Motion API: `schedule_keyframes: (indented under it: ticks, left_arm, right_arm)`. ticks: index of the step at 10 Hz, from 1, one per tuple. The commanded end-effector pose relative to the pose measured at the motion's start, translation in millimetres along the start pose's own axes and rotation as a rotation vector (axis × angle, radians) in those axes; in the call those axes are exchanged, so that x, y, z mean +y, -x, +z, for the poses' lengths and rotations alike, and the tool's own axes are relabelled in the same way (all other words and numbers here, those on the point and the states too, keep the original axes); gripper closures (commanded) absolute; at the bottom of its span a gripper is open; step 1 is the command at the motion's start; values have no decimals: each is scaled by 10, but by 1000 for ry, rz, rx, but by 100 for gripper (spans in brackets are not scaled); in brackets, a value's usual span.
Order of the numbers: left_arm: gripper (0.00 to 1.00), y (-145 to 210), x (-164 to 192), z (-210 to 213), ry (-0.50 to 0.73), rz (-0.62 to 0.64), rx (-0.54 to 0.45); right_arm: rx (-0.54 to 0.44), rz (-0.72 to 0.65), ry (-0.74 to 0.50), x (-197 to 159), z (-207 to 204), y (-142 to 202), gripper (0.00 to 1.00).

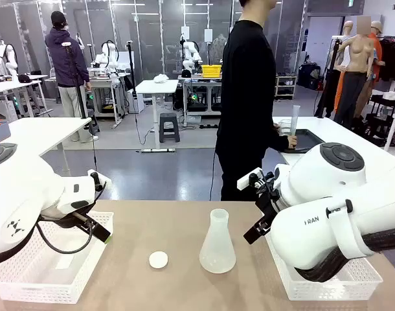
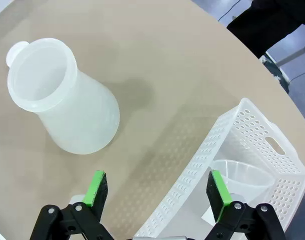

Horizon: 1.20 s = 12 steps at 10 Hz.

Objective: Prepare the solutions needed for the experiment.
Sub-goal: Pick up the Plastic Funnel and insert it into the Big flask.

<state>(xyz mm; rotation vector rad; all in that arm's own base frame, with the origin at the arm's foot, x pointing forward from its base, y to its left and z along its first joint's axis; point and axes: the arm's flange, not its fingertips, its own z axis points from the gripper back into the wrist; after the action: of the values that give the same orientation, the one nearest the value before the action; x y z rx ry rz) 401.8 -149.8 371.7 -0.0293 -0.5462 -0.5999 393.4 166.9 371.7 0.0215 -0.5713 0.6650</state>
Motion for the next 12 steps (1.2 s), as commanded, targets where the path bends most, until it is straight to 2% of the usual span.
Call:
schedule_keyframes:
  ticks: [1, 12]
  left_arm:
    - [0, -1, -2, 0, 0, 0, 0]
    - [0, -1, -2, 0, 0, 0, 0]
  right_arm:
    - [0, 0, 0, 0, 0, 0, 0]
    - [0, 0, 0, 0, 0, 0, 0]
